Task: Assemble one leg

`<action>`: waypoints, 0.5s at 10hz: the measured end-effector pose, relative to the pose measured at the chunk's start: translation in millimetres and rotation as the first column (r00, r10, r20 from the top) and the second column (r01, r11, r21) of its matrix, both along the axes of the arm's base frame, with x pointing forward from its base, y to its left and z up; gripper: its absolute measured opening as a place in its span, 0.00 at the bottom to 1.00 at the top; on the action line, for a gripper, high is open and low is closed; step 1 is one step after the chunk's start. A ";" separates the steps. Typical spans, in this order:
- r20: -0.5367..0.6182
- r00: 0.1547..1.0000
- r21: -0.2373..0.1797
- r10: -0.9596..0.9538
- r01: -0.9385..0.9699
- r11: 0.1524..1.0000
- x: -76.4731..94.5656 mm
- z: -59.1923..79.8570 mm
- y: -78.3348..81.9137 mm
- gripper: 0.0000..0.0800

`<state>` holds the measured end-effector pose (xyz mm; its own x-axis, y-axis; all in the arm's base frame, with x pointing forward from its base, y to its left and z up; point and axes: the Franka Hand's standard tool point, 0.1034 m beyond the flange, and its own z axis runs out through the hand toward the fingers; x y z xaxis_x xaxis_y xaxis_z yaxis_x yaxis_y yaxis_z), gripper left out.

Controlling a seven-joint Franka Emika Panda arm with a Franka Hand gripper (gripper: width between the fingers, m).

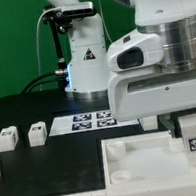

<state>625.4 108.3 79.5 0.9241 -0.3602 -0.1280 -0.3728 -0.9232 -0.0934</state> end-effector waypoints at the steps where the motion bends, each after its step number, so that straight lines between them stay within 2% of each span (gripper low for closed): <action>1: -0.005 0.993 -0.007 -0.114 0.114 0.993 0.8 -0.2 1.6 0.36; 2: 0.009 0.945 -0.019 -0.328 0.328 0.945 -0.8 -1.5 5.2 0.36; 3: 0.039 0.844 -0.015 -0.535 0.536 0.844 -4.8 -2.8 11.0 0.36; 4: 0.035 0.696 -0.016 -0.717 0.718 0.696 -7.0 -3.9 19.7 0.36; 5: 0.021 0.585 -0.019 -0.811 0.811 0.585 -5.4 -3.5 23.0 0.36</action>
Offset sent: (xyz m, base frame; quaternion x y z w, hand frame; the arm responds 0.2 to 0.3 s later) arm 0.0026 0.0364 -0.0074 0.0765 0.0987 0.5713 0.8112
